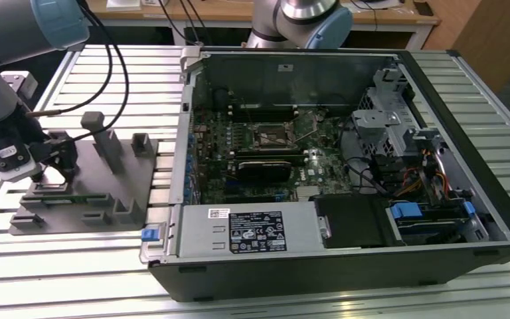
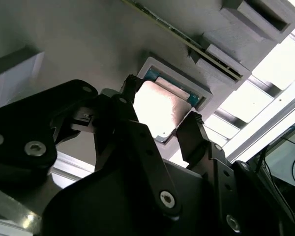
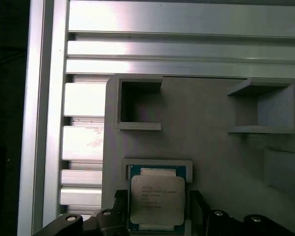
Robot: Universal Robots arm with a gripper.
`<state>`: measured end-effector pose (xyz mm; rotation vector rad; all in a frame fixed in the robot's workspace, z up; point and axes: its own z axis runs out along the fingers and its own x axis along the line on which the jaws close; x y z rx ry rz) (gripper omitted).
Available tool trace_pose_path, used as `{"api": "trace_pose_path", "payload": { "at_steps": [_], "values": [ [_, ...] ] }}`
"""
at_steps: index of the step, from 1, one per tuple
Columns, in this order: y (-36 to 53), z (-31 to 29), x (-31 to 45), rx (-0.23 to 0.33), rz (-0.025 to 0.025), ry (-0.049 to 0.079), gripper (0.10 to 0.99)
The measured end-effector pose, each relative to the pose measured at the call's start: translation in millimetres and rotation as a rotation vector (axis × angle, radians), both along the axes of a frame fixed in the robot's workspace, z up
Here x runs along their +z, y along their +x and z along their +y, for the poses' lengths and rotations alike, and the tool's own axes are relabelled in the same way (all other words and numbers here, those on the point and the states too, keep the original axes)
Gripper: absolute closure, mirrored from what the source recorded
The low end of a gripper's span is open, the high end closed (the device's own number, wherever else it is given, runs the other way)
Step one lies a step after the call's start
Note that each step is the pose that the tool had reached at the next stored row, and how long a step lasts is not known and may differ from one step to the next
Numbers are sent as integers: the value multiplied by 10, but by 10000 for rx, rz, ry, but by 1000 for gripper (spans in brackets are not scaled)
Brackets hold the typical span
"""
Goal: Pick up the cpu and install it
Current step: 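Pick up the cpu and move it towards the insertion slot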
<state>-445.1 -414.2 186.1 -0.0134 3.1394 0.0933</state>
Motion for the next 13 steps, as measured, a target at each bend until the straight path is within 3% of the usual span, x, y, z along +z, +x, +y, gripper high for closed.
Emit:
{"api": "trace_pose_path", "payload": {
  "at_steps": [2,3,8,13],
  "values": [
    [0,0,-1,3,0,1,482],
    [0,0,-1,3,-2,1,549],
    [0,1,14,1,-4,20,557],
    [0,1,82,2,-3,41,557]
  ]
}}
